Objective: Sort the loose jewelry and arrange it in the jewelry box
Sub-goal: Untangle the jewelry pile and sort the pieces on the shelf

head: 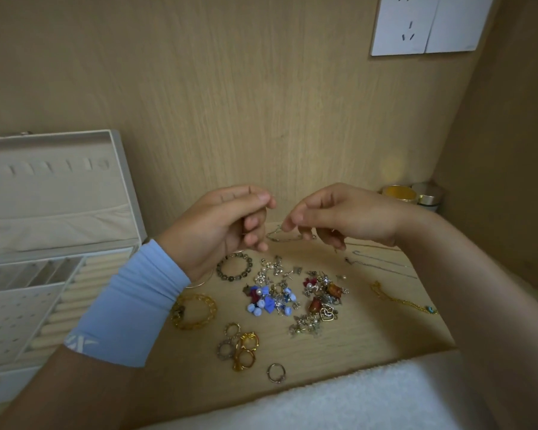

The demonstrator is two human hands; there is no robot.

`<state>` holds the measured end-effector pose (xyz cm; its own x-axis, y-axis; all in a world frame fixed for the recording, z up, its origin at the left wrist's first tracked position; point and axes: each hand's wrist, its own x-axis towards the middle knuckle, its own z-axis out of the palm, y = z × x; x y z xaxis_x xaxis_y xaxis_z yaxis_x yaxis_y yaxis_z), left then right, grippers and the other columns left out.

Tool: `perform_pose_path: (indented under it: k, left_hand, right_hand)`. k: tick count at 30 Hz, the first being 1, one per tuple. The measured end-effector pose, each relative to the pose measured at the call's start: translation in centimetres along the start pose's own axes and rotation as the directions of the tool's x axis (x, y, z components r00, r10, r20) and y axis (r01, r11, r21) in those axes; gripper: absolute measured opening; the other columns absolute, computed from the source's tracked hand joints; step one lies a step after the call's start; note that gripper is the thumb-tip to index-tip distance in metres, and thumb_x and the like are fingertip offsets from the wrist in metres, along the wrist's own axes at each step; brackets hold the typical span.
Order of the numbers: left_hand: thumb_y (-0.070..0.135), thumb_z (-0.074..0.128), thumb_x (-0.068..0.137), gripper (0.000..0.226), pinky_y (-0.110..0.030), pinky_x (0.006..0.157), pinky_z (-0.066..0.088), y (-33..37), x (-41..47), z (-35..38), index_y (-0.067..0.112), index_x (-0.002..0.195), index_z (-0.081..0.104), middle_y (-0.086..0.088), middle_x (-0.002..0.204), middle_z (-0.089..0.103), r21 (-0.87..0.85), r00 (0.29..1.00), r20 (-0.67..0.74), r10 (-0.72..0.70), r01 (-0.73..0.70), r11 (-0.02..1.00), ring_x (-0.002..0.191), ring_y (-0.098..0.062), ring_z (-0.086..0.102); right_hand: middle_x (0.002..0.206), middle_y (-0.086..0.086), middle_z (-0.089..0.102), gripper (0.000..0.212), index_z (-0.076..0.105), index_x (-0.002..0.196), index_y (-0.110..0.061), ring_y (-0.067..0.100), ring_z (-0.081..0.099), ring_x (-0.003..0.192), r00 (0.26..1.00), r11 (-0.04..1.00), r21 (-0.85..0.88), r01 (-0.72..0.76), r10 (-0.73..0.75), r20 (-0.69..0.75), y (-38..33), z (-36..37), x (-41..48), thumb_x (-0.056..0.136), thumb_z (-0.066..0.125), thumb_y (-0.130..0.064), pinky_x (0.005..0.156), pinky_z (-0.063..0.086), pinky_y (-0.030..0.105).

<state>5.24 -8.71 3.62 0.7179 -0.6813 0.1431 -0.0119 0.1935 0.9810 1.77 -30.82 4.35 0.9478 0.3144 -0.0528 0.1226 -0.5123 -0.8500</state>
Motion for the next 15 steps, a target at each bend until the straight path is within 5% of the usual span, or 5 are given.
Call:
perform_pose_path:
  k: [5, 8, 11, 15]
  left_hand:
    - [0.022, 0.049, 0.089, 0.014, -0.03, 0.061, 0.053, 1.8, 0.2, -0.1, 0.012, 0.082, 0.055, 0.003, 0.061, 0.047, -0.19, 0.994, 0.014, 0.109, -0.104, 0.976, 0.053, -0.013, 0.046]
    - [0.022, 0.05, 0.09, 0.014, -0.03, 0.063, 0.053, 2.4, 0.6, -0.3, 0.014, 0.08, 0.056, 0.002, 0.067, 0.05, -0.246, 0.987, -0.027, 0.155, -0.157, 0.957, 0.058, -0.013, 0.048]
    - [0.02, 0.049, 0.094, 0.018, -0.029, 0.064, 0.054, 2.7, 0.8, -0.4, 0.015, 0.078, 0.056, 0.0, 0.072, 0.052, -0.297, 0.979, -0.127, 0.162, -0.193, 0.935, 0.064, -0.014, 0.048]
    - [0.018, 0.047, 0.096, 0.021, -0.036, 0.079, 0.058, 2.5, 1.2, -1.0, 0.015, 0.075, 0.052, -0.005, 0.083, 0.062, -0.387, 0.957, -0.264, 0.12, -0.219, 0.896, 0.078, -0.02, 0.062]
  right_hand:
    - [0.108, 0.004, 0.075, 0.046, 0.075, 0.11, -0.016, 0.022, 0.055, 0.072, 0.999, 0.992, 0.13, 0.002, -0.008, 0.049, -0.1, 0.9, 0.5, 0.103, 0.038, -0.043, 0.06, 0.043, 0.029]
    - [0.113, 0.005, 0.075, 0.048, 0.074, 0.092, -0.016, 0.031, 0.061, 0.091, 0.992, 0.993, 0.114, 0.03, -0.044, 0.119, 0.5, 1.3, 0.7, 0.106, 0.034, -0.039, 0.074, 0.042, 0.032]
    - [0.102, 0.013, 0.075, 0.04, 0.052, 0.072, -0.015, 0.029, 0.066, 0.098, 0.982, 0.972, 0.235, 0.02, -0.063, 0.177, 1.1, 1.3, 0.8, 0.101, 0.039, -0.038, 0.084, 0.042, 0.038]
    - [0.064, 0.008, 0.06, 0.034, 0.046, 0.074, -0.013, 0.028, 0.065, 0.072, 0.993, 0.943, 0.332, -0.012, -0.028, 0.117, 1.9, 0.8, 0.7, 0.102, 0.046, -0.032, 0.081, 0.046, 0.042]
